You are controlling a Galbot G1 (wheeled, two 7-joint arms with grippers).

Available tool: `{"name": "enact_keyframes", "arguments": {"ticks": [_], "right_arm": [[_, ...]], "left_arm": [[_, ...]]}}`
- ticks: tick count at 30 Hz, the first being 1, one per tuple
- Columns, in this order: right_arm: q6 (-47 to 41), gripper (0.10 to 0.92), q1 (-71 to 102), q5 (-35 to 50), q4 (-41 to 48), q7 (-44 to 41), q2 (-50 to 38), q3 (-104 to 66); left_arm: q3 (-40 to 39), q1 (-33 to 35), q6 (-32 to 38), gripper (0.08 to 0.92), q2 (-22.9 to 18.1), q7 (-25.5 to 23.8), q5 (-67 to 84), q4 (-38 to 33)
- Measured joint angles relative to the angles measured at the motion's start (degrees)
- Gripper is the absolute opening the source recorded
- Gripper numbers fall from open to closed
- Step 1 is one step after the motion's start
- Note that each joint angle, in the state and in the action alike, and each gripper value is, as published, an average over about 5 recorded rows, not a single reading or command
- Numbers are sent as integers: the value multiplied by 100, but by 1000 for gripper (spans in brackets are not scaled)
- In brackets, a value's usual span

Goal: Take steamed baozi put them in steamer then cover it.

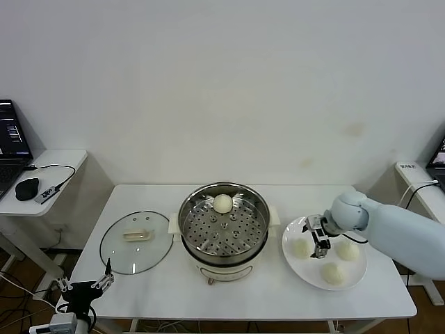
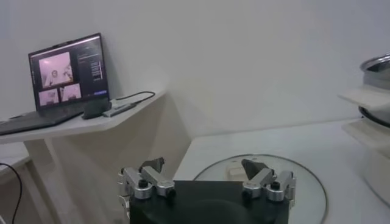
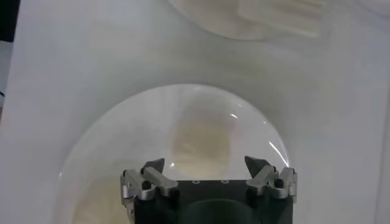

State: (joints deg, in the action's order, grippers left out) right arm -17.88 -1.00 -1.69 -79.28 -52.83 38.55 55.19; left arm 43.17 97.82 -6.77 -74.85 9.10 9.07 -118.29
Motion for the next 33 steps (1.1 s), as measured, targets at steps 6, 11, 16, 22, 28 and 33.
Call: {"name": "enact_keyframes", "arguments": {"ticks": [6, 11, 16, 22, 28, 33], "right_arm": [[-2, 759, 170, -102, 193, -9, 133, -104], [-1, 709, 249, -162, 299, -32, 204, -174], [6, 643, 257, -193, 375, -60, 265, -234], [4, 605, 183, -188, 369, -124, 241, -275], [-66, 603, -126, -52, 200, -251, 72, -196], [-162, 603, -696, 226, -61, -338, -189, 108]], "left_arm": [[-3, -21, 0, 823, -11, -1, -1, 19], [-18, -37, 0, 823, -18, -1, -2, 50], [-24, -48, 0, 823, -21, -1, -3, 64], [-20, -44, 1, 823, -22, -1, -3, 58], [-19, -42, 1, 823, -13, -1, -2, 32], [-31, -59, 0, 823, -9, -3, 10, 13]]}}
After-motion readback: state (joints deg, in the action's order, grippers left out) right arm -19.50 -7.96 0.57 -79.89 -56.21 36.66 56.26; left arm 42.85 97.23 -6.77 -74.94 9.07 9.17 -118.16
